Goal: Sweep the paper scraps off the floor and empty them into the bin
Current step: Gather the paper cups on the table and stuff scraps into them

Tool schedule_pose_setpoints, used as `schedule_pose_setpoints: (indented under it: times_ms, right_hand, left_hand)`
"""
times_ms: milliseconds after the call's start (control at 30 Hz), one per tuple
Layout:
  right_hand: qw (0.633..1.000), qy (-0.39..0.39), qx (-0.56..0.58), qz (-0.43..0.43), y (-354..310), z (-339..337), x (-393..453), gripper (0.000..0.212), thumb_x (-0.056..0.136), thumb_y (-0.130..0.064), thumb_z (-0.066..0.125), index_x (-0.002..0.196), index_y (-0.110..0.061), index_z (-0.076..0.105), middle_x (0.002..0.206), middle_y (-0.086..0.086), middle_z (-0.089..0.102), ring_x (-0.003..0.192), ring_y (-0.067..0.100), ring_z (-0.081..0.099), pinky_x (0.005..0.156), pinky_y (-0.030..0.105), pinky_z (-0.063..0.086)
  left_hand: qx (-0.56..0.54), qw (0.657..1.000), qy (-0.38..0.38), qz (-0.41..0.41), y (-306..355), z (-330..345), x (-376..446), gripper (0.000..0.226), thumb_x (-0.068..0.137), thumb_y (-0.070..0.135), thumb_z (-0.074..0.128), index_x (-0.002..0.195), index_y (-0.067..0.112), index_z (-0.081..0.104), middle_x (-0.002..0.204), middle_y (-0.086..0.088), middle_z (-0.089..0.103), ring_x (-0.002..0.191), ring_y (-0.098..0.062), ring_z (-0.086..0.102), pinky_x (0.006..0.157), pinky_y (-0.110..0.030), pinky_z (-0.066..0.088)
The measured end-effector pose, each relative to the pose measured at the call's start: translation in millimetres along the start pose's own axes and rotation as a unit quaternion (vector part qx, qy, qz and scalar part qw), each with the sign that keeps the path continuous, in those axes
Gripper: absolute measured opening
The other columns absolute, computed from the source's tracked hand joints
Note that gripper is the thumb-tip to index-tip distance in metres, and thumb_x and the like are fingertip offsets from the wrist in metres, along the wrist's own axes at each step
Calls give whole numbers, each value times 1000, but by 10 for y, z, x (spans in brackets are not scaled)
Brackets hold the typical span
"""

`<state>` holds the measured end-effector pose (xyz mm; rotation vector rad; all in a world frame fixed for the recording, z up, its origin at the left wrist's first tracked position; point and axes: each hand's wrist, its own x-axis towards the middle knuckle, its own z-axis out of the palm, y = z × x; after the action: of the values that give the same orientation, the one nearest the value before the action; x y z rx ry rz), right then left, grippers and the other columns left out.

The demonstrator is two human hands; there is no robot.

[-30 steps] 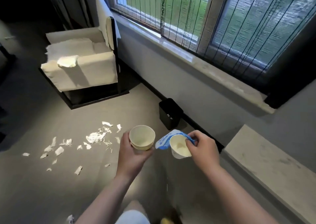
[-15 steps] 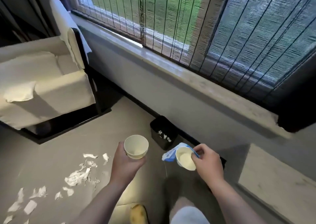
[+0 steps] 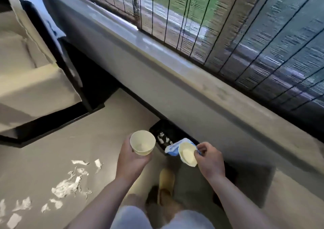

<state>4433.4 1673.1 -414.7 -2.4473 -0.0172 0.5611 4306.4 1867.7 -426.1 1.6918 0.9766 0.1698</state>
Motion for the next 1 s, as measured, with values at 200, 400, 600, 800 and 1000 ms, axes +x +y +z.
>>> schedule_pose_setpoints:
  times_ms: [200, 400, 600, 800, 1000]
  right_hand:
    - [998, -2, -22, 53, -36, 538, 770, 16, 83, -12, 64, 98, -18, 65, 86, -5, 60, 77, 13, 53, 69, 22, 38]
    - [993, -12, -17, 112, 125, 1339, 1479, 19, 87, -14, 63, 106, -15, 63, 104, 5, 69, 92, 22, 64, 72, 23, 41]
    - [991, -30, -43, 126, 425, 1956, 1982, 23, 90, -21, 60, 112, -15, 60, 113, 7, 67, 104, 25, 62, 84, 31, 48]
    - [981, -88, -27, 169, 601, 2183, 2059, 47, 87, -24, 64, 130, -25, 47, 130, -5, 55, 112, 17, 57, 86, 30, 48]
    - [981, -77, 25, 179, 639, 1934, 1663, 44, 91, -18, 60, 132, -23, 46, 122, -6, 55, 101, 10, 52, 85, 24, 42]
  left_hand:
    - [11, 999, 11, -45, -206, 322, 680, 66, 68, 20, 85, 113, 44, 44, 106, 25, 58, 98, -2, 56, 73, -25, 44]
    - [26, 998, -23, -59, -654, 552, 1335, 68, 68, 18, 86, 111, 45, 41, 104, 26, 55, 94, 8, 52, 69, -11, 38]
    - [37, 996, -50, -61, -1098, 660, 1740, 68, 67, 25, 87, 109, 50, 40, 105, 30, 55, 97, 17, 50, 72, -9, 38]
    - [72, 993, -63, -69, -1446, 795, 1928, 74, 68, 18, 86, 120, 41, 38, 107, 28, 52, 100, -10, 53, 76, -20, 40]
    - [95, 990, -77, -71, -1472, 1043, 2015, 75, 69, 19, 86, 127, 31, 38, 116, 8, 53, 103, -18, 52, 77, -28, 39]
